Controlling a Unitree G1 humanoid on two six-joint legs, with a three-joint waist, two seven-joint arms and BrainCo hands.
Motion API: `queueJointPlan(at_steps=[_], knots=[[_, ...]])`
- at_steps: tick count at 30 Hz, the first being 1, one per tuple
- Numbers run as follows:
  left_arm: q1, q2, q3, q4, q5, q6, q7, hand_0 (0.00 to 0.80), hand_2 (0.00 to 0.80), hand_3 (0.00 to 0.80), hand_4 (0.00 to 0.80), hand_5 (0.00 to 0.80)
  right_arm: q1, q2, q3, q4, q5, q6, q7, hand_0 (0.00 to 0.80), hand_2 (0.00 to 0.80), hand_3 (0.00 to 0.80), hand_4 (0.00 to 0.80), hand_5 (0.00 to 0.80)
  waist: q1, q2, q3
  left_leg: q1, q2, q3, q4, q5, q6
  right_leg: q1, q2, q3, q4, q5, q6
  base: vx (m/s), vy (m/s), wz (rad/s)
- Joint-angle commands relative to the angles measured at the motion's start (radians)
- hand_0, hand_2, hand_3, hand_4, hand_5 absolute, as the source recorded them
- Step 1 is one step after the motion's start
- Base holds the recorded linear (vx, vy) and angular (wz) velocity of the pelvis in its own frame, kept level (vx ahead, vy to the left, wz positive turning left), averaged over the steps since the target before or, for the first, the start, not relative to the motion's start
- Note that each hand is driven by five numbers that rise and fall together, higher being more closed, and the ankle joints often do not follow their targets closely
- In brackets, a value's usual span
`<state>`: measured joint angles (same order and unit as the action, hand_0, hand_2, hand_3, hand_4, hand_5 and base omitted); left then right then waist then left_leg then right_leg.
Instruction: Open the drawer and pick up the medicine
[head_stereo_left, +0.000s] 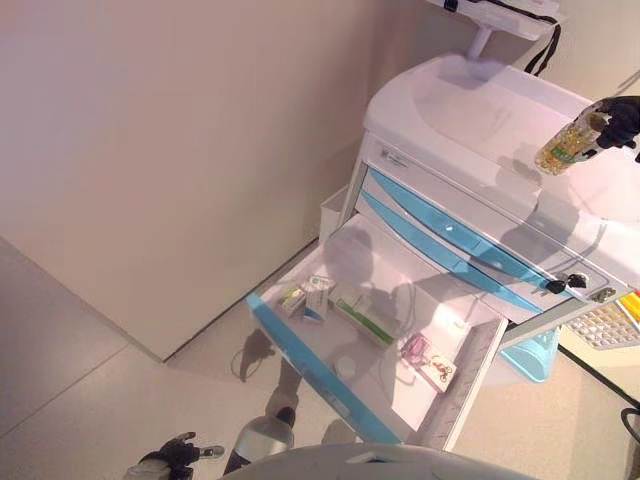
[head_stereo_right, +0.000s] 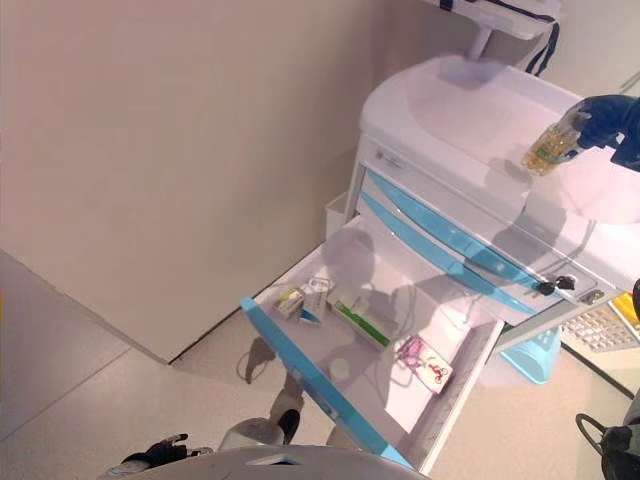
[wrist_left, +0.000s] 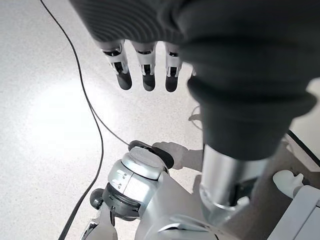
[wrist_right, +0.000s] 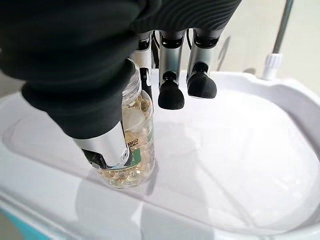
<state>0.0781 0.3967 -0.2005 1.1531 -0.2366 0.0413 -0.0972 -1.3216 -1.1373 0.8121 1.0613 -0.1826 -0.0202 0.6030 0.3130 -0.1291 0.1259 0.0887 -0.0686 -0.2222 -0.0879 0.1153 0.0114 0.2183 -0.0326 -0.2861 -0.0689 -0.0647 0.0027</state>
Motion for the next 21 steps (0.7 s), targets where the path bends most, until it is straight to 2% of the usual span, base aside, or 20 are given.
queueJointPlan(at_steps=[1, 21], knots=[[0.020, 0.054, -0.012, 0.010, 0.005, -0.010, -0.001, 0.000, 0.000, 0.000, 0.000, 0.000, -0.136, -0.038, 0.075, 0.020, -0.026, 0.019, 0.010, 0.800, 0.800, 0.800, 0.800, 0.800, 0.020, -0.041, -0.058, 0.010, 0.001, 0.050, 0.044, -0.152, -0.026, -0.083, -0.078, -0.010, 0.107, 0.002, 0.075, 0.000, 0.000, 0.00], [0.018, 0.055, -0.004, 0.019, 0.028, -0.024, -0.005, 0.000, 0.000, 0.000, 0.000, 0.000, -0.054, -0.017, 0.020, 0.048, -0.059, 0.002, 0.018, 0.800, 0.800, 0.800, 0.800, 0.800, 0.027, -0.040, -0.052, 0.010, 0.002, 0.046, 0.044, -0.154, -0.024, -0.084, -0.081, -0.005, 0.105, 0.003, 0.079, 0.000, 0.000, 0.00]])
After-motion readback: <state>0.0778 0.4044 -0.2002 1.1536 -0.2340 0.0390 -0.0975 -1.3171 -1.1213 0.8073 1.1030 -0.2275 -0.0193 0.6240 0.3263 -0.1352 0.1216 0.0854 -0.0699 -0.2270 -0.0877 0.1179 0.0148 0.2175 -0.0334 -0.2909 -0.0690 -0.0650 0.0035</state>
